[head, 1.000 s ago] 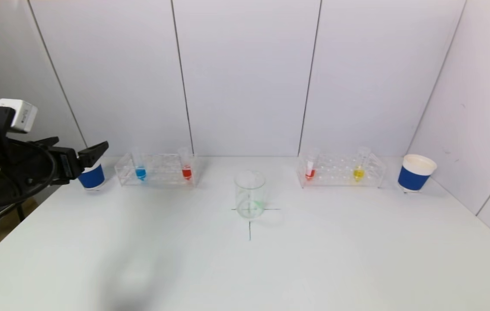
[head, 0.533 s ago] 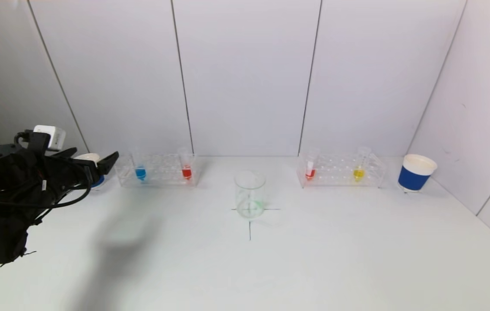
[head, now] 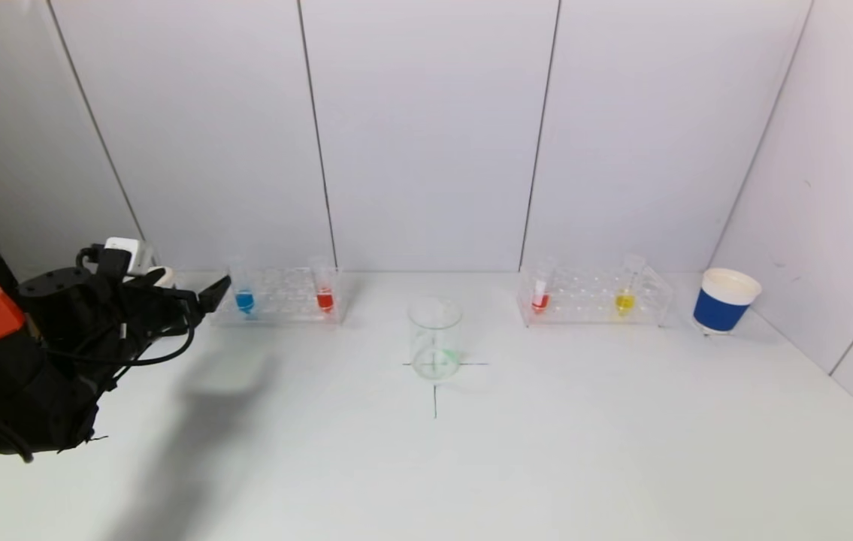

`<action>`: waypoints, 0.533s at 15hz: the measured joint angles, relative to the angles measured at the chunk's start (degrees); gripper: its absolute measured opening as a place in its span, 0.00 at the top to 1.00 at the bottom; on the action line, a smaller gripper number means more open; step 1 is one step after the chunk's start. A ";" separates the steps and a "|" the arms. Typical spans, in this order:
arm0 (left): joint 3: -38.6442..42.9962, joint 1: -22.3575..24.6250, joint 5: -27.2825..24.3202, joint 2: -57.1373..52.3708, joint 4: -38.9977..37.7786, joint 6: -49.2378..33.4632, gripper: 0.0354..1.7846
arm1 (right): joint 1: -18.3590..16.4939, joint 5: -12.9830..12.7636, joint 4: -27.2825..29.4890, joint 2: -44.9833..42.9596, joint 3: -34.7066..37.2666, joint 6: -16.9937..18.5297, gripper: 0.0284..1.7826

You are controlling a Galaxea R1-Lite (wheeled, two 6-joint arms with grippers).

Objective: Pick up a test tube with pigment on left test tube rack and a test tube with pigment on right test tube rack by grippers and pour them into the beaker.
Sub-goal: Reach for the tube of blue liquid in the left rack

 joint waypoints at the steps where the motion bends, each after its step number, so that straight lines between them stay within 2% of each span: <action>1: -0.73 -0.28 0.00 0.72 0.02 0.00 0.01 | 0.00 0.01 0.00 0.00 0.00 0.00 0.01; 8: -6.85 -2.00 0.66 4.39 0.88 0.09 0.01 | 0.00 0.00 0.00 0.00 0.00 0.00 0.01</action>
